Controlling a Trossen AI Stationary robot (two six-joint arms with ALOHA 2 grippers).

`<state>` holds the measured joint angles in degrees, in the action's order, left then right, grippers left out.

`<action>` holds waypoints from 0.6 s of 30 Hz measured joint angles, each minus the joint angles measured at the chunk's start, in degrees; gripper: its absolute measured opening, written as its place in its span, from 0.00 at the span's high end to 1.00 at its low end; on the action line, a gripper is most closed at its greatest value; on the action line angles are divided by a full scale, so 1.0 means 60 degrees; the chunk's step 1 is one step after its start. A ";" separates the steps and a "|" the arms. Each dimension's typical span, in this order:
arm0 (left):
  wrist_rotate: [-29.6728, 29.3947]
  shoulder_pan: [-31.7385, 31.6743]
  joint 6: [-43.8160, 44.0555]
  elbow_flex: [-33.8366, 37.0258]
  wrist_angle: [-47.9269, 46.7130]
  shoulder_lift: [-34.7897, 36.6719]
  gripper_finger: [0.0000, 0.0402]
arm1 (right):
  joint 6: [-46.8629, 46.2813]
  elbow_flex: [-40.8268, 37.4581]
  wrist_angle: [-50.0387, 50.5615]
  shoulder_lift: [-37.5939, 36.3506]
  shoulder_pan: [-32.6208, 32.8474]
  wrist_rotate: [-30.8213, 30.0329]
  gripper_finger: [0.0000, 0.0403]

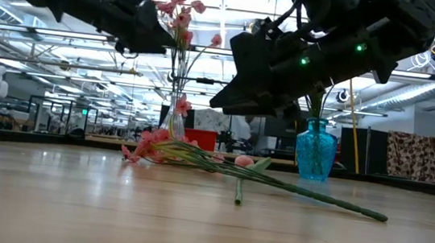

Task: Sort flowers into vase by color
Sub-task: Put the left pink flower into the transparent vase

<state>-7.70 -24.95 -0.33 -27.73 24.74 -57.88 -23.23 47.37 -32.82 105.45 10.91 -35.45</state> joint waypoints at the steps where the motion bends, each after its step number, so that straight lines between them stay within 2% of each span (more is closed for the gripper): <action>1: -0.0005 0.0011 0.0005 0.0000 -0.0229 0.0218 0.29 | -0.0016 0.0000 0.0000 0.0000 -0.0017 0.0020 0.59; 9: -0.0055 0.0243 0.0392 -0.0004 -0.1826 0.1554 0.29 | -0.0102 0.0000 0.0011 0.0000 -0.0096 0.0237 0.59; 18: -0.0091 0.0688 0.0925 -0.0004 -0.3745 0.2416 0.29 | -0.0812 0.0000 0.0199 0.0000 -0.0129 0.1401 0.57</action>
<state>-8.25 -20.82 5.22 -27.75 2.27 -43.39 -28.10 47.37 -31.63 105.45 10.13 -27.05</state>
